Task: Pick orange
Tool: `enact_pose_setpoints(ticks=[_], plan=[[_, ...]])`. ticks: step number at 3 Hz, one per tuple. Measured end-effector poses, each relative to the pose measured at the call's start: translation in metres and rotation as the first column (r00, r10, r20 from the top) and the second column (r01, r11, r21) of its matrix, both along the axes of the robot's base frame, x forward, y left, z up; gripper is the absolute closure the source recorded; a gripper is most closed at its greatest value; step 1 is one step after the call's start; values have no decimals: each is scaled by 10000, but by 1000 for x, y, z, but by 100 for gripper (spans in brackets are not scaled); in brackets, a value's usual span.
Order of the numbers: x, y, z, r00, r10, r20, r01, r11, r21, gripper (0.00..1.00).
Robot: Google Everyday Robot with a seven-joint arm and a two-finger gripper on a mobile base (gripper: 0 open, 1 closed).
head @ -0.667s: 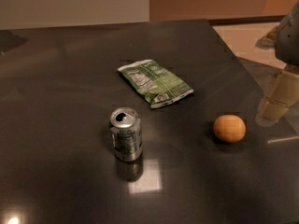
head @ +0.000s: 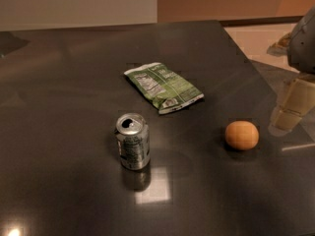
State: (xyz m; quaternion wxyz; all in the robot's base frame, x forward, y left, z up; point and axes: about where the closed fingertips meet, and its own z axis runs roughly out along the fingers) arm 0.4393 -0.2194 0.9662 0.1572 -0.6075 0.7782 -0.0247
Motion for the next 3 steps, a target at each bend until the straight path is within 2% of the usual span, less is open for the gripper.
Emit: enact_pose_setpoints(ticks=[2,3], plan=[[-8,-7,-49,9981,356,-493,-305,9945,1006,0],[-9,-2,-71,9951,604,-779,-482,9876,1493,0]])
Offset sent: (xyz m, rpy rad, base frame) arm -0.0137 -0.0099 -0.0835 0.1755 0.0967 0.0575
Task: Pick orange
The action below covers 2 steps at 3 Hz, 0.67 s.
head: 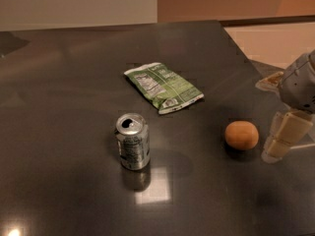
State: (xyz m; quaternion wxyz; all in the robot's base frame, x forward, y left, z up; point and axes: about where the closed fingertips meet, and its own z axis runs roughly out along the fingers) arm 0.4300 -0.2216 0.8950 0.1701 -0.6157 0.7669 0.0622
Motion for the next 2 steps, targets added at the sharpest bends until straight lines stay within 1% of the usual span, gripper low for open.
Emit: enact_pose_setpoints(ticks=[1,2], plan=[[3,12,-20,9995,273,-188,-267,9991,325,0],[5,21,-35,9985,483,-275,-470,9978,463,0]])
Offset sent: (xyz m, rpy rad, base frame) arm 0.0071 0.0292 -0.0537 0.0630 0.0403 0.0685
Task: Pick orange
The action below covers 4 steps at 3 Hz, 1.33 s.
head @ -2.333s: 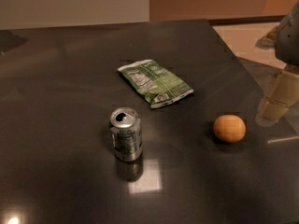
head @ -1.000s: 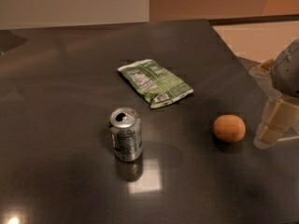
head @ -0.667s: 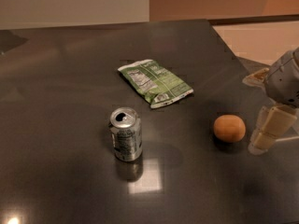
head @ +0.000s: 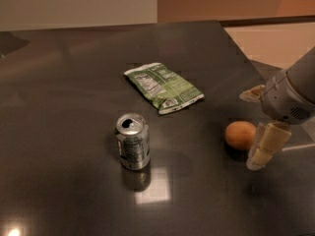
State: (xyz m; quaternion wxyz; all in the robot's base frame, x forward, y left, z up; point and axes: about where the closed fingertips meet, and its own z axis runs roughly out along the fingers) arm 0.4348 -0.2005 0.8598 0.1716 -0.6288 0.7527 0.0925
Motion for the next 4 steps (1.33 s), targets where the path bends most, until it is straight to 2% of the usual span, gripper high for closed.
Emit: enact_pose_setpoints(ticks=[1,2,4], plan=[[0,2,-10,9999,101,35,-101,9999,-30,0],[0,2,-14,9999,136,57,-136,9998,-124,18],[-1,4,-11,9995,298,91,-297,9995,-121,65]])
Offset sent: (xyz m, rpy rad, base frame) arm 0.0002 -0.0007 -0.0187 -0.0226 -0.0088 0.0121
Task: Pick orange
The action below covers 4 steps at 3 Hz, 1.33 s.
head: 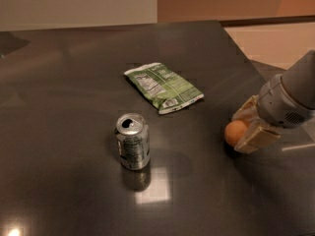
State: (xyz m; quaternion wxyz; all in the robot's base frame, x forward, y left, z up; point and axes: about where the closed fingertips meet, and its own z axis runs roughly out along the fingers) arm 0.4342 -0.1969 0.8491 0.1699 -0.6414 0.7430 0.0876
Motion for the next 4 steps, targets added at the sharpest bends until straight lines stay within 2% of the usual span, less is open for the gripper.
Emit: enact_pose_setpoints(ticks=[1,2,3,4], plan=[[0,8,24,9998,171,94,-172,9998,111,88],[0,21,60,9987,503,60,-504,9982,330,100],[-1,28,97,9972,747,31,-747,9958,533,100],[2,33,150,9936,1095,272,-1115,9893,940,100]])
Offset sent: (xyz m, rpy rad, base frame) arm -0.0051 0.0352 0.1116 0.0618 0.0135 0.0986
